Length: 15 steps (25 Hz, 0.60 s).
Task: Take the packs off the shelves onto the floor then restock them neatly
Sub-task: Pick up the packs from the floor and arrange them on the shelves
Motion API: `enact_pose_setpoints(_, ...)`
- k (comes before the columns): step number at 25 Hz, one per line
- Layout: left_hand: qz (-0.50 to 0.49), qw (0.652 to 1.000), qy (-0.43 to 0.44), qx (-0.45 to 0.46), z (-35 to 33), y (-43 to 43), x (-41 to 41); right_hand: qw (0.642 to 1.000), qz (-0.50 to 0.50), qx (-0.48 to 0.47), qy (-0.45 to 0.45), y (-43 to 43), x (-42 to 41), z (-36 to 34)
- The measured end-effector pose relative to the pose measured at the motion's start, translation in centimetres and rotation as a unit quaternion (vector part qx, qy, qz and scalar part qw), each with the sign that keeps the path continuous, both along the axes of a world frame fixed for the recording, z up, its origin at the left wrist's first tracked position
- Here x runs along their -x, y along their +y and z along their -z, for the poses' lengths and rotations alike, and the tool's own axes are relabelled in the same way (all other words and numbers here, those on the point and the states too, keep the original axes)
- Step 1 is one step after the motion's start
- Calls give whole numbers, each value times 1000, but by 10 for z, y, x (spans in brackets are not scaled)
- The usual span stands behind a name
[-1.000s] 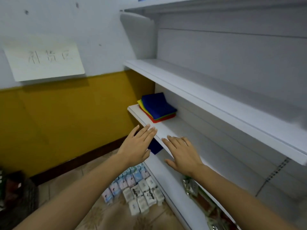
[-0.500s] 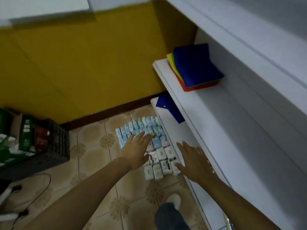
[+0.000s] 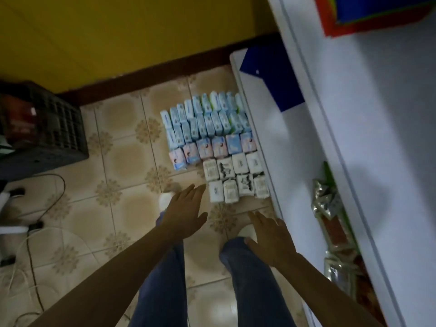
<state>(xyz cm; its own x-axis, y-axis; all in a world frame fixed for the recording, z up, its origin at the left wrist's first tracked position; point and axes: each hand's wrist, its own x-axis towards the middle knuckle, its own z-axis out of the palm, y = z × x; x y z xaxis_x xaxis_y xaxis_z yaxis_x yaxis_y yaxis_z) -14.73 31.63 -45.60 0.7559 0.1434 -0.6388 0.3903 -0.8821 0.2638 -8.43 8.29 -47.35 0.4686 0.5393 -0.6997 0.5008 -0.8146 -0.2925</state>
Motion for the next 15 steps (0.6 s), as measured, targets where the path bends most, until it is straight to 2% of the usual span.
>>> enact_pose_setpoints(7, -48, 991, 106, 70, 182, 43, 0, 977, 151, 93, 119, 31, 18, 175)
enact_pose_setpoints(11, -166, 965, 168, 112, 305, 83, -8, 985, 132, 108, 41, 78, 9, 277)
enact_pose_setpoints(15, -187, 955, 199, 115, 422, 107, -44, 993, 85, 71, -49, 149, -9, 384)
